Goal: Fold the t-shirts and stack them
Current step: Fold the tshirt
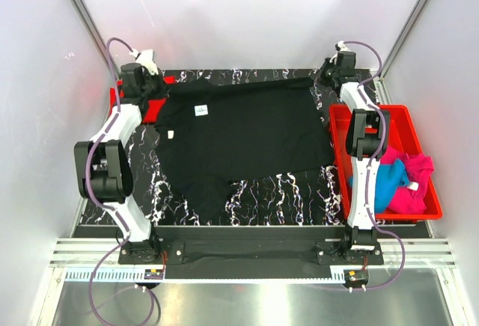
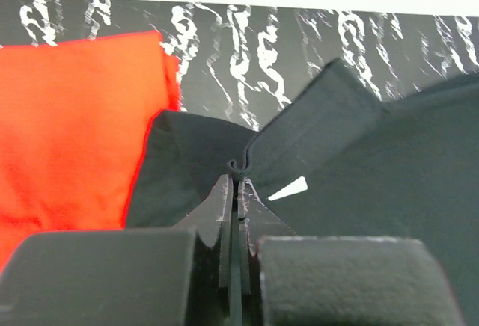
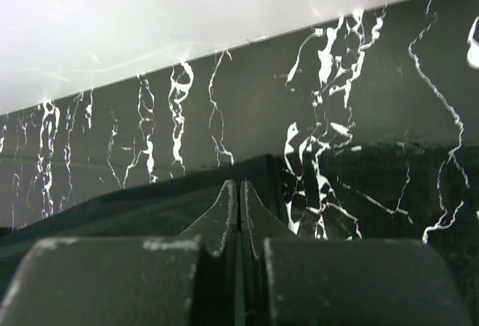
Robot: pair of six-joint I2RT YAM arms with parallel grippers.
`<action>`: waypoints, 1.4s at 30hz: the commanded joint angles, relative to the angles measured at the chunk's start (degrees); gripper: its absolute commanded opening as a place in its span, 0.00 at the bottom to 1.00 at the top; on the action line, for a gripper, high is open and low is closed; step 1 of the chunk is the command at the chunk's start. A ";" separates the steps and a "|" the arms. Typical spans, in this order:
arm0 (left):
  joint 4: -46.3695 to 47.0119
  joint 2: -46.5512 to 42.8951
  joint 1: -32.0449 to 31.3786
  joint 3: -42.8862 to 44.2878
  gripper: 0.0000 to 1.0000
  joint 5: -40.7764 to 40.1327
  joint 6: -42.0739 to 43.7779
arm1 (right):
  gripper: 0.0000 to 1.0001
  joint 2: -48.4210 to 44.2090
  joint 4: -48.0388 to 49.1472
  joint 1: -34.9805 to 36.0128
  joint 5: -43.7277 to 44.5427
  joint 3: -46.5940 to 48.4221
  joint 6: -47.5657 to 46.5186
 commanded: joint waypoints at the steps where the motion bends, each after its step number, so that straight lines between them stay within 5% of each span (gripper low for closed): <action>1: 0.56 -3.99 0.05 -2.99 0.00 2.75 1.49 | 0.00 -4.25 -0.89 -0.35 -0.51 -0.04 -0.98; 5: -6.03 -5.22 0.05 -4.40 0.00 6.97 1.40 | 0.00 -5.31 -0.37 -0.35 -1.04 -3.29 -1.07; 16: -17.80 -10.50 -0.12 -7.74 0.00 0.12 -1.50 | 0.00 -10.93 -0.02 -0.35 -0.60 -11.82 -2.13; 42: -25.98 -12.61 -1.62 -16.28 0.00 1.18 -6.42 | 0.00 -15.33 -2.57 -0.35 -0.07 -18.67 -5.20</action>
